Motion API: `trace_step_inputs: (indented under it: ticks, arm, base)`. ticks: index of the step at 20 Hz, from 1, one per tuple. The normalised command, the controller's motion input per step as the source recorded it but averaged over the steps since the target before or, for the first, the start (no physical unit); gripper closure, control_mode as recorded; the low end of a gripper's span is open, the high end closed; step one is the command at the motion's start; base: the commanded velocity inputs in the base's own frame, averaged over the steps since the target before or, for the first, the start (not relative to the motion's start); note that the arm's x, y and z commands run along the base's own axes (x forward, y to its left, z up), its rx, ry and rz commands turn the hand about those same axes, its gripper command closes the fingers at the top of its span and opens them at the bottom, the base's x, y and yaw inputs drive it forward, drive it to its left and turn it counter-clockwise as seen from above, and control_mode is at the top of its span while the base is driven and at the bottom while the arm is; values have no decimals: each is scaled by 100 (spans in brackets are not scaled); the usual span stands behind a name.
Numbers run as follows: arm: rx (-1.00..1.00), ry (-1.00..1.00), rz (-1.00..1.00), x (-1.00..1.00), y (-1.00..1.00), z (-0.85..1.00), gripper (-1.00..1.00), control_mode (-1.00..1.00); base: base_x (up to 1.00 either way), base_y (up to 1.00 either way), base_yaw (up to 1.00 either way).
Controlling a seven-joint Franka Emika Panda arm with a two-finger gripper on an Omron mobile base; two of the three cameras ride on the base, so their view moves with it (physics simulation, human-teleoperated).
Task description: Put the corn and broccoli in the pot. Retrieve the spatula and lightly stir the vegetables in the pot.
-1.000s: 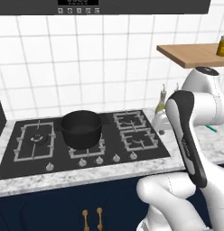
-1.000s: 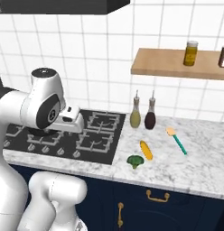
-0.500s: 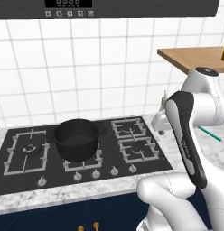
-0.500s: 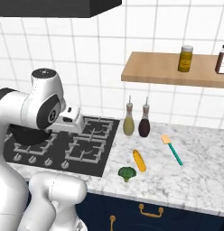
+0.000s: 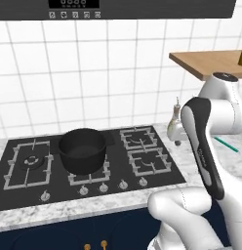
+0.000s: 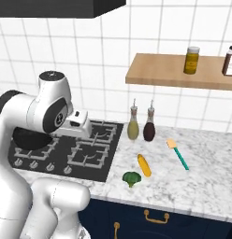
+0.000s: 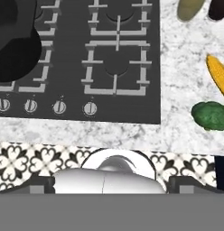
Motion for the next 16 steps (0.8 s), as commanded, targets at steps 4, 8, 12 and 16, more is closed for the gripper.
trace_step_inputs:
  ticks: [4, 8, 12, 16]
  arm:
    - [-2, 6, 0, -12, -62, -23, -100, -100]
    - [0, 8, 4, -1, -73, -34, -100, -100]
    - [0, 13, 6, -5, -55, -37, -100, -100]
    - [-1, 11, 24, 28, -50, -43, -100, -100]
  base:
    - [0, 0, 0]
    - [0, 0, 0]
    - [0, 0, 0]
    - [0, 0, 0]
